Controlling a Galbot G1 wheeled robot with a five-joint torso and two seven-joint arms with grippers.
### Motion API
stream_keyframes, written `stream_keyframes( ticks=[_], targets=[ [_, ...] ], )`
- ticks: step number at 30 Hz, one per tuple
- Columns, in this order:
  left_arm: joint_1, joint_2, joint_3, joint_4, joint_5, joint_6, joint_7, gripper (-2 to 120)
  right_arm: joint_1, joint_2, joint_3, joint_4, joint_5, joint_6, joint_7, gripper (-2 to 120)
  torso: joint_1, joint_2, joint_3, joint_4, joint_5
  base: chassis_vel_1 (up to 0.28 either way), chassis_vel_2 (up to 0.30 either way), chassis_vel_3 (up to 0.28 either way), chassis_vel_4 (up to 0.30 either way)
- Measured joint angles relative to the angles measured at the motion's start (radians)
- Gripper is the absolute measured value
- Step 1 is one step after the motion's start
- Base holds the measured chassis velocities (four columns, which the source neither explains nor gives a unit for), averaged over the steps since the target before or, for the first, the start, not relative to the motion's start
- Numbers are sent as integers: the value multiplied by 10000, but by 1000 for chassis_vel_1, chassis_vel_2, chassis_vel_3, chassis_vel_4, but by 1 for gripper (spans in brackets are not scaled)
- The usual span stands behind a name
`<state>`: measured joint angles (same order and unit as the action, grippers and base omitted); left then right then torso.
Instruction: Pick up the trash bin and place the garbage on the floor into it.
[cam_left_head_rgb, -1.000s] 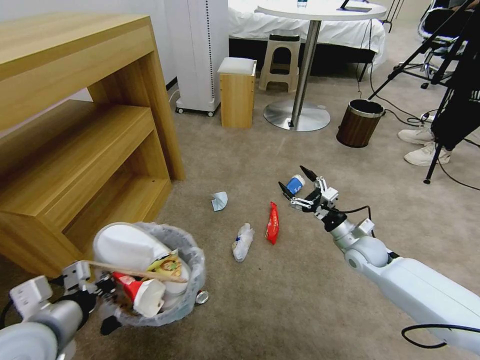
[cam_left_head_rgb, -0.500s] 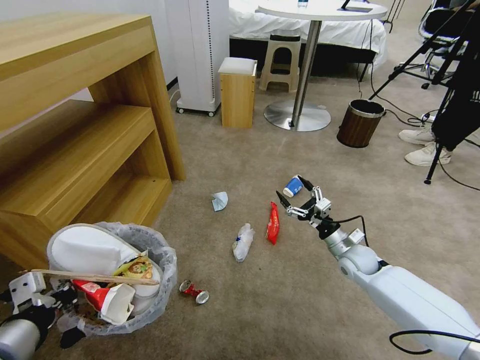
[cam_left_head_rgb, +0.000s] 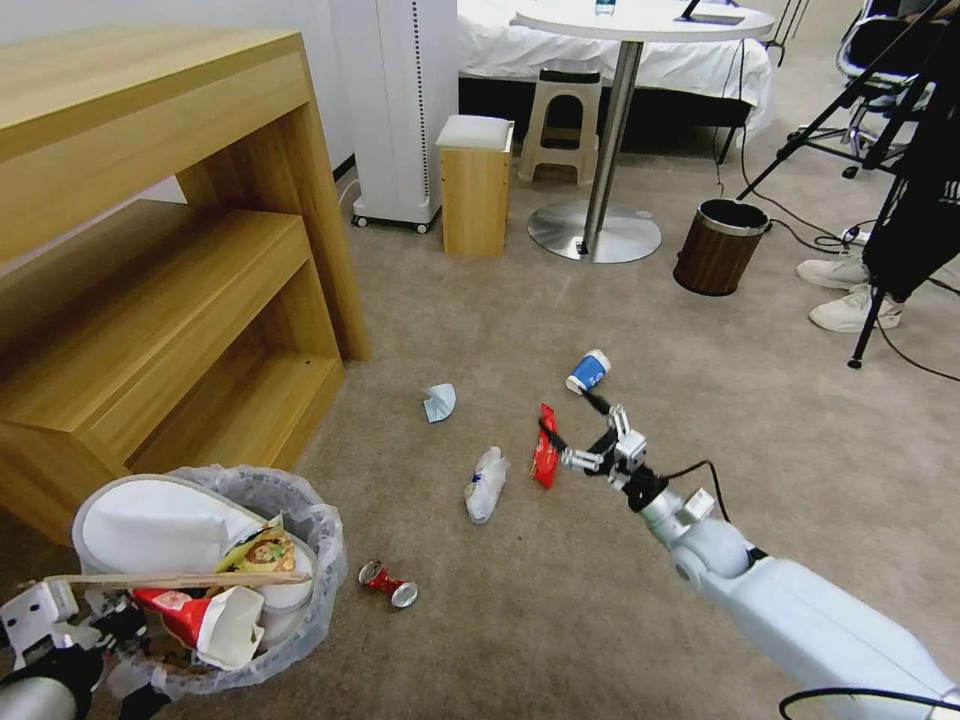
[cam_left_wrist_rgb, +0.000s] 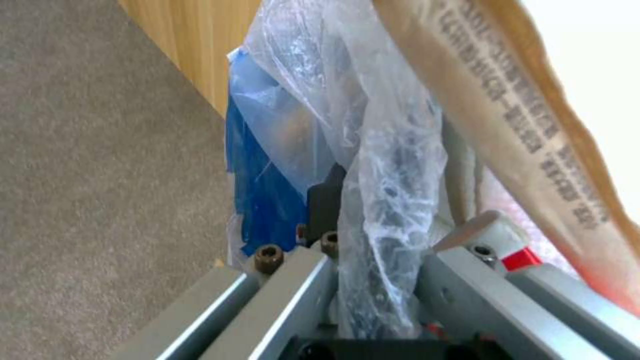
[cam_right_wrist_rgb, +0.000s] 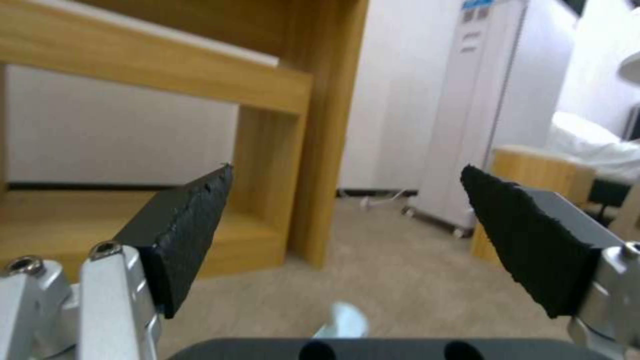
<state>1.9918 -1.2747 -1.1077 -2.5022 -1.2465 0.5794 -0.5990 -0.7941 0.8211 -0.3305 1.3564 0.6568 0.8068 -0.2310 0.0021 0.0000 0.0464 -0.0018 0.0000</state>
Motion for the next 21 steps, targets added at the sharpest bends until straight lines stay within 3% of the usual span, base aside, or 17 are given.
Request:
stream_keyframes(
  ticks=[12,21],
  targets=[
    [4,-72,236,13,110,-1,138,0,-233,187,65,-230,-47,27,-300,95,0,0,0,0,0,0,0,0,0],
    [38,149,271,19,78,-2,164,0,-185,142,-64,-359,-387,32,-136,92,0,0,0,-1,-1,0,0,0,0]
  ],
)
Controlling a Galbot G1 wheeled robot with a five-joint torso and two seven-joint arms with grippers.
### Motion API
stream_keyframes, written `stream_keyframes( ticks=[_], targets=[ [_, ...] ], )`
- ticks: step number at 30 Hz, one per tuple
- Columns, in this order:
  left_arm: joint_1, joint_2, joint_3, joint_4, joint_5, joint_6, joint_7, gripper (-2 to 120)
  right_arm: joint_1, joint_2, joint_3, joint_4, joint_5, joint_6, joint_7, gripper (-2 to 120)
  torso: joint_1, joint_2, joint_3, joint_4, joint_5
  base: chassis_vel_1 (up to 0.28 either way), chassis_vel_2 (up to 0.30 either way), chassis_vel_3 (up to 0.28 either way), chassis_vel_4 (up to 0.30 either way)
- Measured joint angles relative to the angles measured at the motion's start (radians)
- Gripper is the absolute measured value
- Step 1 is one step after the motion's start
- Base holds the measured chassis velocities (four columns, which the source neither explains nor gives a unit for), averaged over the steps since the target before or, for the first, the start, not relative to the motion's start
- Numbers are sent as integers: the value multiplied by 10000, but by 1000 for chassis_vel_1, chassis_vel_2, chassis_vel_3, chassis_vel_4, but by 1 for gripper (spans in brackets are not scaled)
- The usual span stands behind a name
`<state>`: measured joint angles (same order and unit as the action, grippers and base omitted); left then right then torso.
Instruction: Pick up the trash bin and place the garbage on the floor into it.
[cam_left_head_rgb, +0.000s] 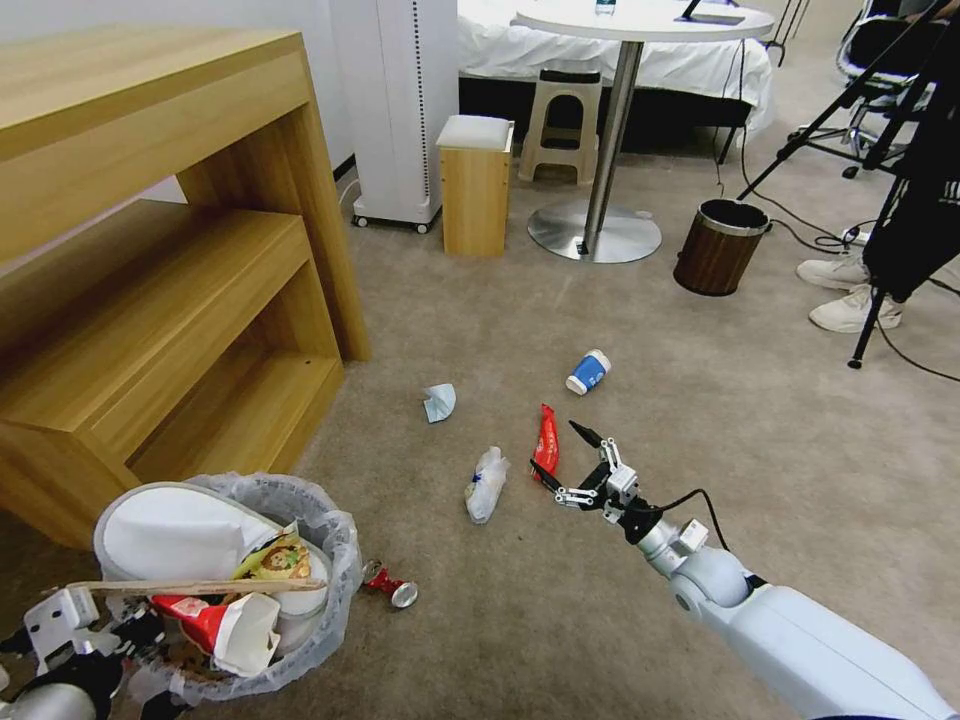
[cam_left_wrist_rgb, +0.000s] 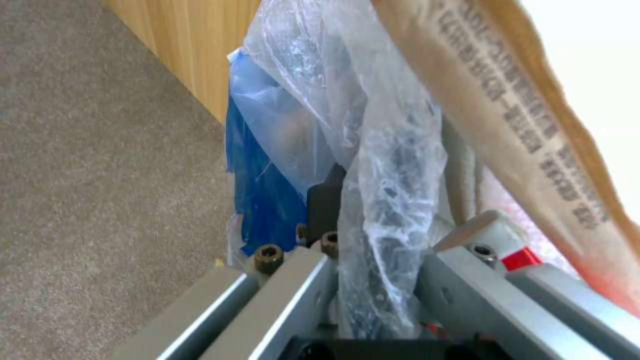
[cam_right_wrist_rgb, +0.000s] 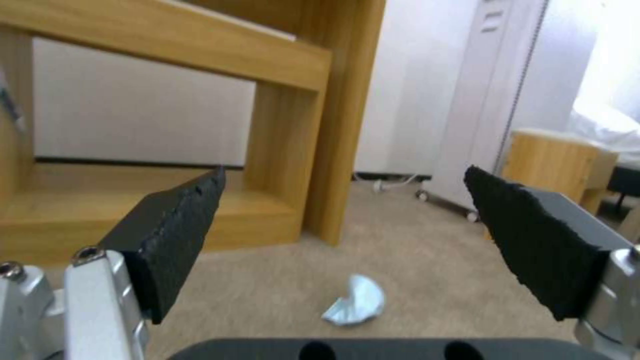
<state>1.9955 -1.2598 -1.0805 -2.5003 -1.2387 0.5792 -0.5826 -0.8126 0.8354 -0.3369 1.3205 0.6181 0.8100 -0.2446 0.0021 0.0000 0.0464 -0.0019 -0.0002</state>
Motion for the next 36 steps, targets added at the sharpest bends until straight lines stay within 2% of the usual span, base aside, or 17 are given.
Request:
stream_keyframes(
  ticks=[6,21,36],
  targets=[
    [137,145,-279,2,-96,-34,-14,0,294,174,-691,-520,237,1,-577,93,0,0,0,3,2,0,0,0,0],
    [-80,531,-321,3,-575,-41,-256,0,603,597,-2332,-1736,696,3,-1240,95,1,0,0,0,0,0,0,0,0],
    [174,430,-648,3,-739,-35,-378,0,1029,1496,-3520,-2927,797,5,-1963,99,0,0,0,2,1,0,0,0,0]
  ],
)
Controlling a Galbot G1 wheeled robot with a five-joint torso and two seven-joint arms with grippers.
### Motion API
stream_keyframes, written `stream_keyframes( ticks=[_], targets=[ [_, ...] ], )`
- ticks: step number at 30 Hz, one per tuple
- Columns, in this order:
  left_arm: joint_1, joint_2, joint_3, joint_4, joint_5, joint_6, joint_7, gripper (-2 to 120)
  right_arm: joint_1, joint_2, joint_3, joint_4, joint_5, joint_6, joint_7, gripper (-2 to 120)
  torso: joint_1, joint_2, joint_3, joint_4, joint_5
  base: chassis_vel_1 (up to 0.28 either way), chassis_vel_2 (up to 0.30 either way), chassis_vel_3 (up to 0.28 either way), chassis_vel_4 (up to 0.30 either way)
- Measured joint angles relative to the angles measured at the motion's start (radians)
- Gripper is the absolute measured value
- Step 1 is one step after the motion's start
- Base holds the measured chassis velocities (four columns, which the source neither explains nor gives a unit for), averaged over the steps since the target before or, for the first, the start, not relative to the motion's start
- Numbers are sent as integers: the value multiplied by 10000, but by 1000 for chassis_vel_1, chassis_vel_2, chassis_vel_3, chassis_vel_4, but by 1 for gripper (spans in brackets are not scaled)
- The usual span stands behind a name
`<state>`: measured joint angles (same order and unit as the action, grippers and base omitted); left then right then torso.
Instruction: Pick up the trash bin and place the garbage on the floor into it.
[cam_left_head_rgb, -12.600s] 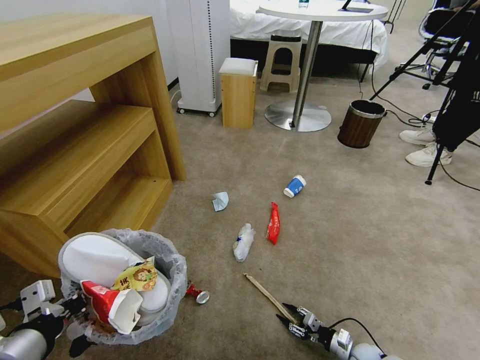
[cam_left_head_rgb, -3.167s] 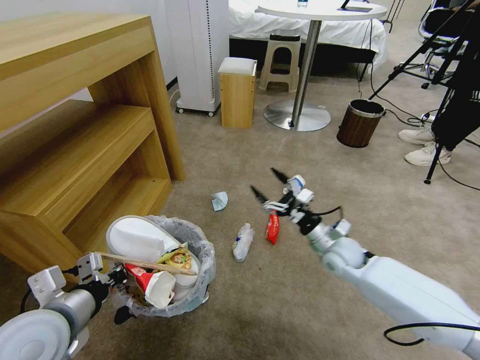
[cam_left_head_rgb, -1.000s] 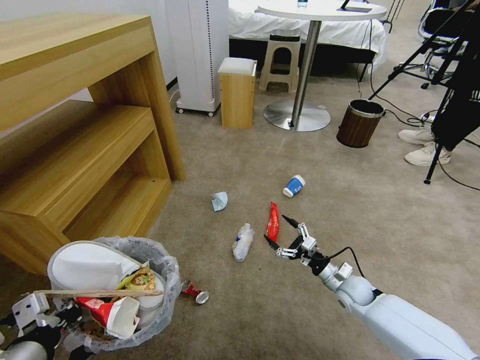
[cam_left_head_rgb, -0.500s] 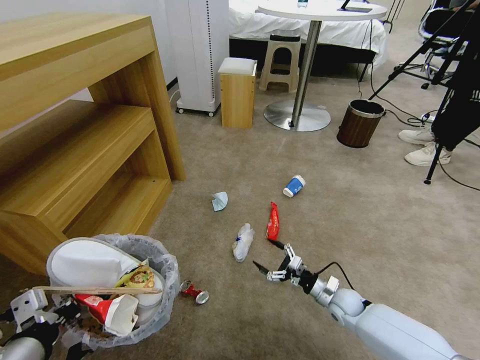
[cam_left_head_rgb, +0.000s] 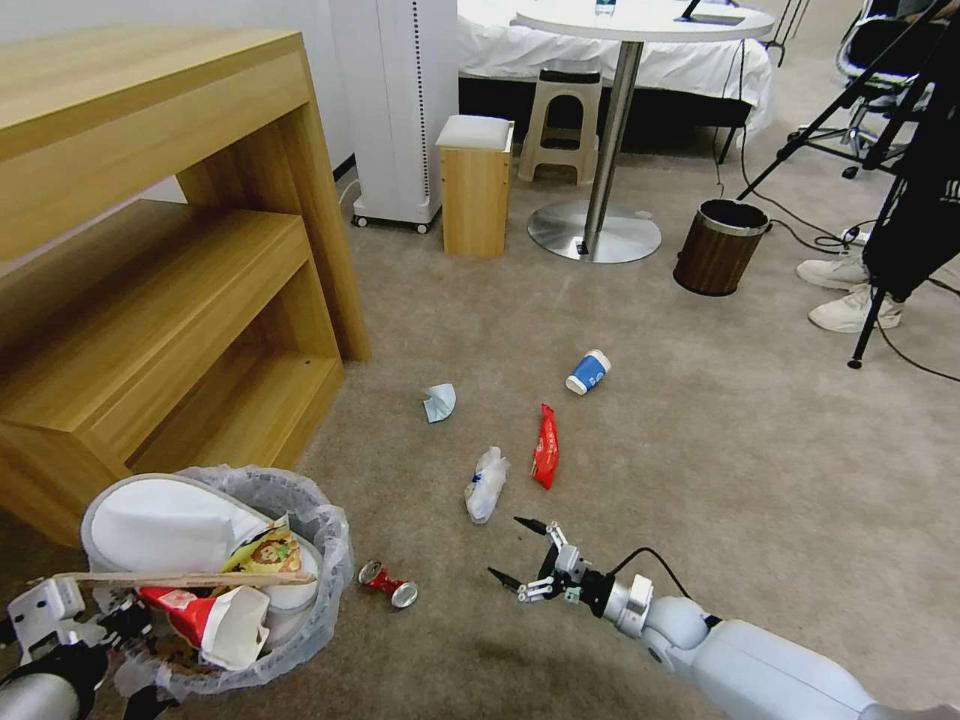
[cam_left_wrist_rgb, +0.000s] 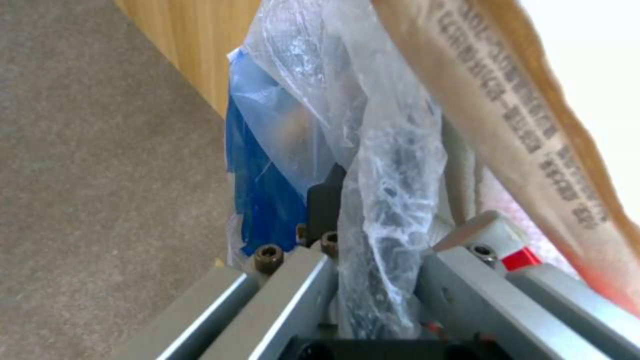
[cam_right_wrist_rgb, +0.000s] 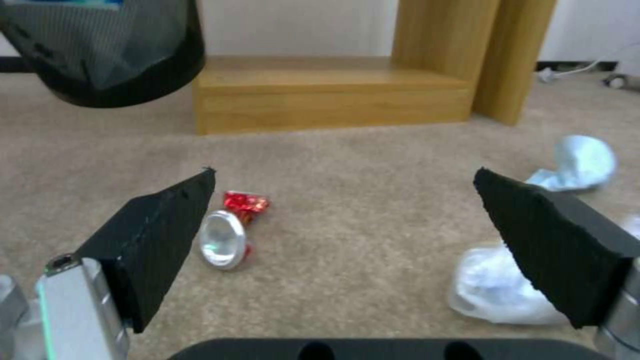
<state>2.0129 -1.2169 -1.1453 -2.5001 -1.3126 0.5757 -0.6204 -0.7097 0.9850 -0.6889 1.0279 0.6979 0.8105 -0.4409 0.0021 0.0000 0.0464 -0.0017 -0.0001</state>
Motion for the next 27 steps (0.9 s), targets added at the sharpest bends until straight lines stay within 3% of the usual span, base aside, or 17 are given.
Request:
stream_keyframes(
  ticks=[27],
  targets=[
    [262,-97,-256,0,-117,14,-25,0,527,1660,-1147,-1793,981,1,-1001,97,0,0,0,-1,0,0,0,0,0]
  ],
)
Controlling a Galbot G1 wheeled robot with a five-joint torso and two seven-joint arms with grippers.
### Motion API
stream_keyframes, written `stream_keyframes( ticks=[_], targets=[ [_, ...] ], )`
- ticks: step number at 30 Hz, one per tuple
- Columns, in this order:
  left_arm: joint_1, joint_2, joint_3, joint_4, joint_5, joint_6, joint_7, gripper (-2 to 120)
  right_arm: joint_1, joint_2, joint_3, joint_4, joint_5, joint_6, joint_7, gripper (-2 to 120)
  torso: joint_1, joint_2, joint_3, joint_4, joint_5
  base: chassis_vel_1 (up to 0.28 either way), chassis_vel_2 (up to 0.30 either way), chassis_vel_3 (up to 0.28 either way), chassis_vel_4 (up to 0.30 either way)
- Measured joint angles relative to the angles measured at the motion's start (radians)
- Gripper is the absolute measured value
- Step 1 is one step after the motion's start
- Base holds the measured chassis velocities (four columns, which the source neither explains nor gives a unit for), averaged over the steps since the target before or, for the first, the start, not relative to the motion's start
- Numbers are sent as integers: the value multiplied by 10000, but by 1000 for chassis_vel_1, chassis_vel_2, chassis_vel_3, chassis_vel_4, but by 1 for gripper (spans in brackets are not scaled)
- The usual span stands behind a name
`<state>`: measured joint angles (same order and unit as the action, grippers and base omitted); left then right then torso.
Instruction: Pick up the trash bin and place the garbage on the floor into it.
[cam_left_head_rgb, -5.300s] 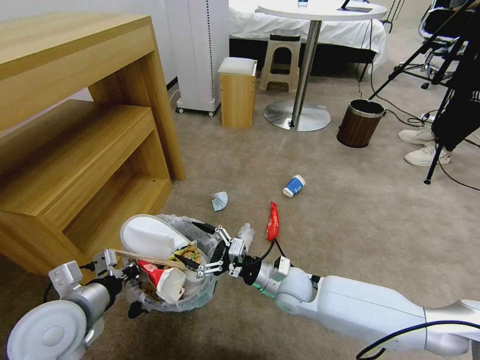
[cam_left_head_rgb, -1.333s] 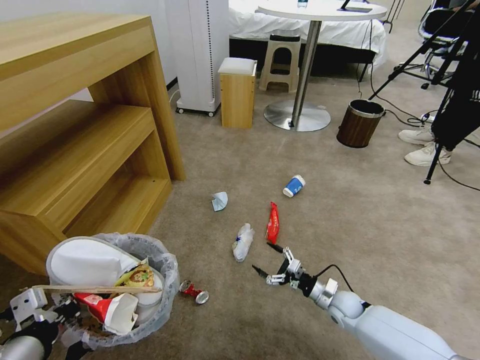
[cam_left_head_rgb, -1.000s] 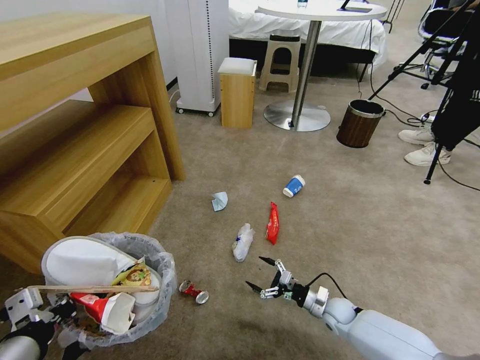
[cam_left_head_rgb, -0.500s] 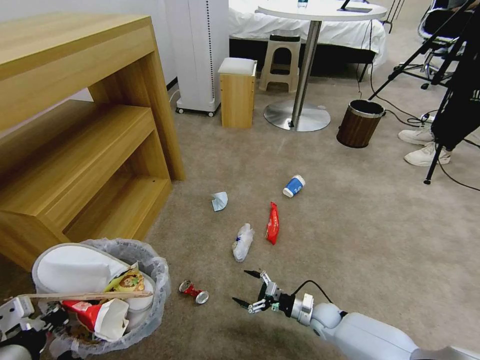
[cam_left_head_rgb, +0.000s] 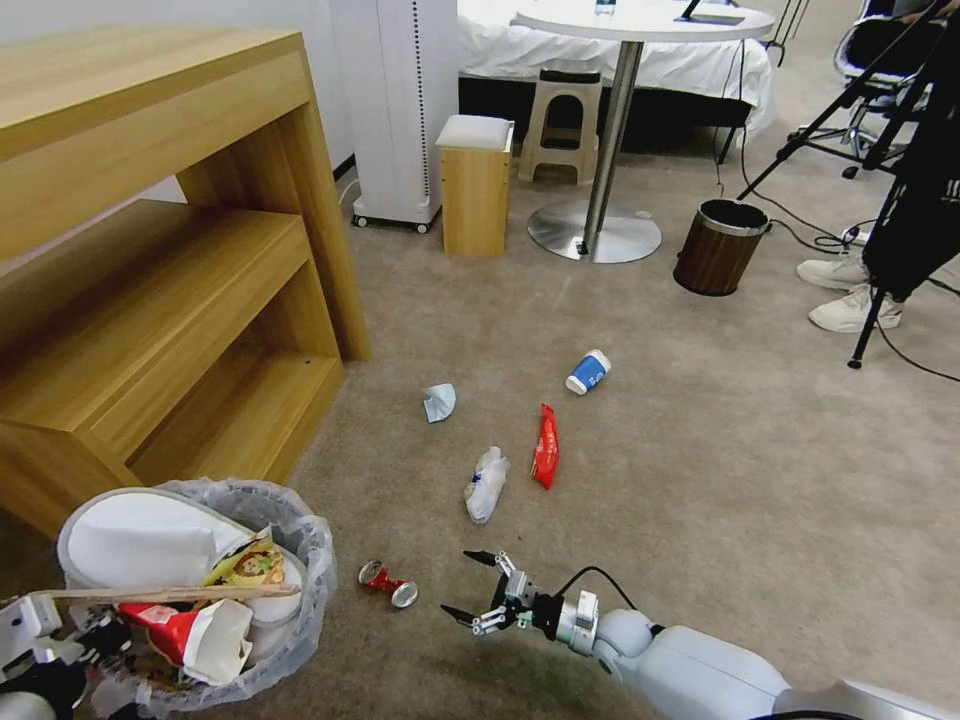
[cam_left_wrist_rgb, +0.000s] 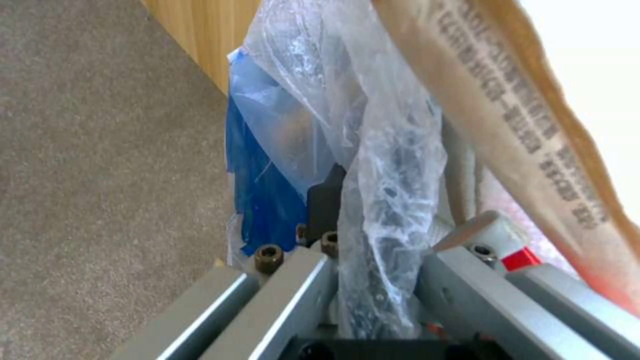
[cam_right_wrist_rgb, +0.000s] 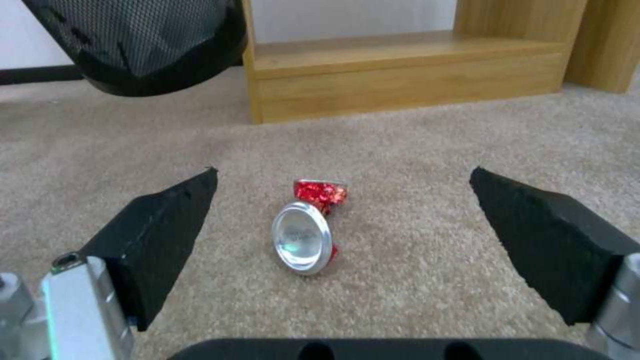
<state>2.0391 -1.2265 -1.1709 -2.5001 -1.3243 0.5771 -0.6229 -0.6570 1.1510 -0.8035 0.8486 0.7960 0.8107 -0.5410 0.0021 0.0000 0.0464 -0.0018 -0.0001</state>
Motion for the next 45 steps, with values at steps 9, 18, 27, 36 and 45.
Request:
stream_keyframes(
  ticks=[9,18,27,36,45],
  targets=[
    [15,36,-23,0,-97,0,-61,0,141,384,-125,-488,136,0,-111,97,0,0,0,0,-1,0,0,0,0],
    [0,-22,37,0,-123,0,-93,0,80,734,-309,-710,103,-6,-15,94,0,0,0,0,0,0,0,0,0],
    [10,-49,100,0,-132,0,-105,0,80,1008,-520,-996,35,-20,199,92,0,0,0,2,0,0,0,0,0],
    [57,-35,69,0,-176,-5,-110,0,72,1268,-593,-1448,23,-82,270,89,0,1,0,1,0,0,0,0,0],
    [156,-39,28,0,-189,-20,-112,0,71,1481,-542,-2059,-119,-152,212,85,0,0,0,0,0,0,0,0,0]
  ],
)
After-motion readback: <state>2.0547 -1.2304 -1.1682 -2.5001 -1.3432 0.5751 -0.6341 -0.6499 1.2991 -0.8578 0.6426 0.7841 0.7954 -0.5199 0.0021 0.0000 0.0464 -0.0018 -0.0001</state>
